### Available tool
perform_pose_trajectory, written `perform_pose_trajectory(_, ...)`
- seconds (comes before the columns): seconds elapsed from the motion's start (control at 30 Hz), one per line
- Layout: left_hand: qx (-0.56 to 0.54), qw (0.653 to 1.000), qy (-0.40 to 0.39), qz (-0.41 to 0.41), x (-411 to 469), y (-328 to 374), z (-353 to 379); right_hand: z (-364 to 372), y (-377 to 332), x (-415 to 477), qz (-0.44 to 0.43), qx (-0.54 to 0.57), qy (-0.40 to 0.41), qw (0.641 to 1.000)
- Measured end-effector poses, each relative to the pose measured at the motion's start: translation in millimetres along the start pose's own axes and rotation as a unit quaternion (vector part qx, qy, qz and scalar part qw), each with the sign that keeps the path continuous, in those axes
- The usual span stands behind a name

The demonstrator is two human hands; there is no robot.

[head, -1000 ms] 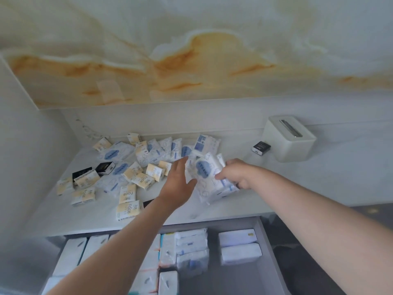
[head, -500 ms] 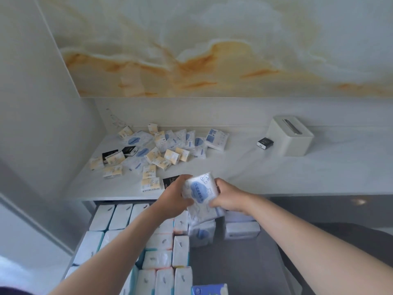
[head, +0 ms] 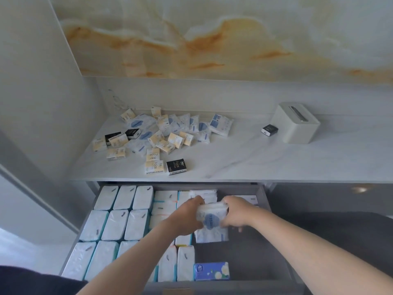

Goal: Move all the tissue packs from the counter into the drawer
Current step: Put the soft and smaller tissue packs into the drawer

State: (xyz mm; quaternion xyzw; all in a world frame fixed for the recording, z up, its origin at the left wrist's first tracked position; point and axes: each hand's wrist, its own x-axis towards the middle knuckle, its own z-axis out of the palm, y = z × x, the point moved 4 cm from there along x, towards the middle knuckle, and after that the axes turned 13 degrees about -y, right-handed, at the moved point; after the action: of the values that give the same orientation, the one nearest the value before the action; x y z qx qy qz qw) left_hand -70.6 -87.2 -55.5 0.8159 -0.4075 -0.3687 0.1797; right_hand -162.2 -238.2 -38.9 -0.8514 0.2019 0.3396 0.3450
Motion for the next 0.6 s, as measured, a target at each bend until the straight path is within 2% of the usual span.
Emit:
perform_pose_trajectory(0.1, 0.034, 0.999, -0.013, -0.003, 5.8, -6.5, 12.3, 8.6, 3.9, 11.2, -0.016, -0.040, 0.055, 0.998)
perform_pose_trajectory(0.17, 0.075, 0.997, -0.004, 0.001, 8.4, -8.8, 17.9, 15.7, 6.0, 21.3, -0.014, -0.064, 0.063, 0.996)
perform_pose_trajectory(0.27, 0.203, 0.979, 0.031, 0.003, 14.5, -11.1, 22.3, 27.8, 13.3, 38.7, 0.008, -0.047, 0.069, 0.996)
perform_pose_trajectory(0.37, 0.264, 0.964, 0.038, -0.009, 20.7, -15.4, 23.9, 37.2, 16.7, 56.1, 0.025, 0.015, 0.092, 0.995)
perform_pose_trajectory(0.53, 0.273, 0.959, 0.069, -0.002, 21.1, -18.6, 20.0, 54.3, 22.2, 73.1, 0.086, 0.190, 0.079, 0.975)
perform_pose_trajectory(0.6, 0.277, 0.959, 0.064, -0.018, 25.0, -22.9, 20.2, 54.8, 23.6, 74.2, 0.094, 0.208, 0.084, 0.970)
